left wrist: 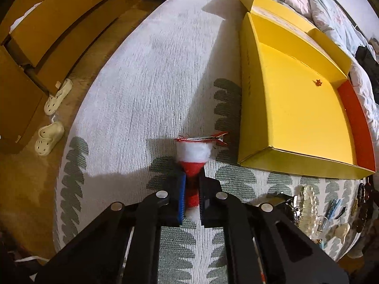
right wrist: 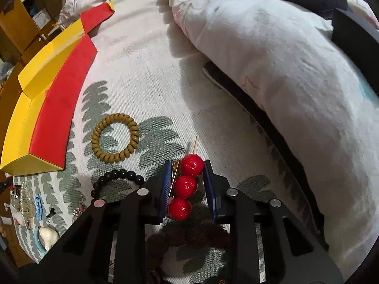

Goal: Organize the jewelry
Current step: 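Close the left gripper on the Santa hat while the right gripper closes on the red beads, then carry the hat and beads into the yellow box and open both grippers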

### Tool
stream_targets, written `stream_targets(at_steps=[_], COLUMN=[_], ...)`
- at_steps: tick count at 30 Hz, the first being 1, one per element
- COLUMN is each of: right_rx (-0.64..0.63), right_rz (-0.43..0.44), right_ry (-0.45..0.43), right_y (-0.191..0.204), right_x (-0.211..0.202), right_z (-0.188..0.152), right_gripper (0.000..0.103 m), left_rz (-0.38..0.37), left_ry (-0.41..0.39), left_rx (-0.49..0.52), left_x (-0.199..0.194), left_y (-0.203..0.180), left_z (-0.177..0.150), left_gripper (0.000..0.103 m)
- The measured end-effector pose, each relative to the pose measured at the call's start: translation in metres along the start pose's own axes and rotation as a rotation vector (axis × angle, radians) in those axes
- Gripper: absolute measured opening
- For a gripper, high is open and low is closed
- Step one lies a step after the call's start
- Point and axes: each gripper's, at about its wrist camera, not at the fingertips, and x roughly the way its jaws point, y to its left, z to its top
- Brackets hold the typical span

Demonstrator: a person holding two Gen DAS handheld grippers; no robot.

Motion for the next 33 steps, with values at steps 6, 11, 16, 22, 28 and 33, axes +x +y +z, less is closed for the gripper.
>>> stream_targets(at_steps=[6, 11, 16, 22, 28, 33], right_rx=[0.012, -0.05, -0.159, -0.274, -0.294, -0.301], right_rz=[0.044, 0.093, 0.238, 0.326, 0.341, 0.309], right_ry=[-0.064, -0.144, -0.165, -0.144, -0.085, -0.038], right_y=[-0.002, 0.027, 0.098, 0.185, 0.235, 0.255], right_x=[-0.021, -0.053, -0.076, -0.066, -0.026, 0.009], right_z=[-0.001, 0.001, 0.02, 0.049, 0.081, 0.106], right_gripper=[0.027, 0.027, 0.027, 0.027, 0.027, 0.027], left_rz=[0.004, -0.005, -0.011, -0.045, -0.056, -0.049], left_ry=[-0.054, -0.147, -0.242, -0.242, -0.19, -0.13], left_rx=[-0.007, -0.012, 0.042, 0.146, 0.202, 0.205], left_x=[-0.018, -0.049, -0.079, -0.08, -0.051, -0.012], left_y=[0.002, 0.002, -0.028, -0.081, -0.127, -0.151], left_z=[-0.003, -0.003, 0.003, 0.022, 0.06, 0.093], left_gripper=[0.008, 0.008, 0.008, 0.008, 0.008, 0.008])
